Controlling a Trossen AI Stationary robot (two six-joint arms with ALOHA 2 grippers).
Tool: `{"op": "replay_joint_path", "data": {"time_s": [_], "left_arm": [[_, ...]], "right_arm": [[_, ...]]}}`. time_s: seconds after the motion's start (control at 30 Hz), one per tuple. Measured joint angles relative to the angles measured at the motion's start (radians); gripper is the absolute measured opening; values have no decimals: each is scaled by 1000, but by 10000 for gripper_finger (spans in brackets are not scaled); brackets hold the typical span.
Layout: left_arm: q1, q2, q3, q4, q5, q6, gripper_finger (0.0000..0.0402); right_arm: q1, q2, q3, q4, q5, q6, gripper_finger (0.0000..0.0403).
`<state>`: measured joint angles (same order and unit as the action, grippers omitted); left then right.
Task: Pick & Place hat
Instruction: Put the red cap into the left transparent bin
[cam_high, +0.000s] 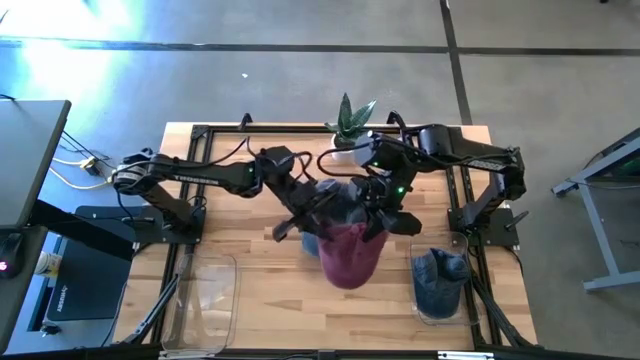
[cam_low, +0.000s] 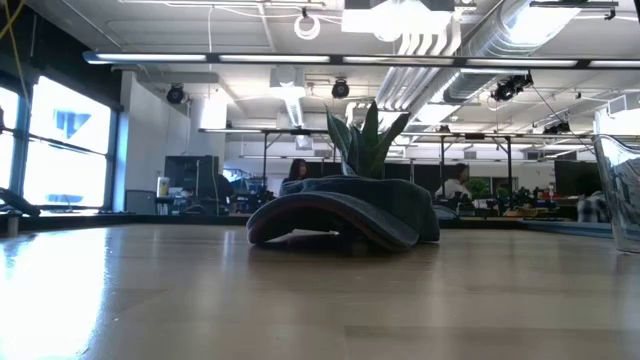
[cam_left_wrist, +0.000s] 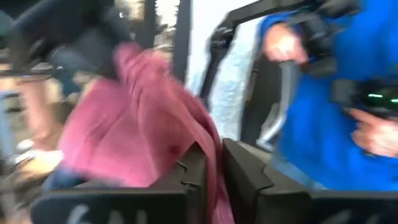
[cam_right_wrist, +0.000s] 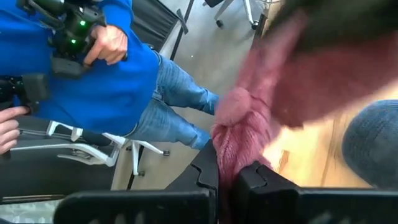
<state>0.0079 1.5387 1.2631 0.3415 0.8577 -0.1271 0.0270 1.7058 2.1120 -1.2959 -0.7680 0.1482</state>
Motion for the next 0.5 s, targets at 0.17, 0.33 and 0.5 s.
{"op": "replay_joint_path", "data": {"time_s": [0.17,0.33,0.5], "left_arm": [[1,-4,26,24,105,-60,4],[5,-4,41,-11,47,-132,42],[41,-4,55,-64,4,-132,142]], "right_arm": [[2,0,0,13,0,-10,4],[2,-2,0,22,-19,-18,3],[2,-2,0,25,-28,-18,6]]}}
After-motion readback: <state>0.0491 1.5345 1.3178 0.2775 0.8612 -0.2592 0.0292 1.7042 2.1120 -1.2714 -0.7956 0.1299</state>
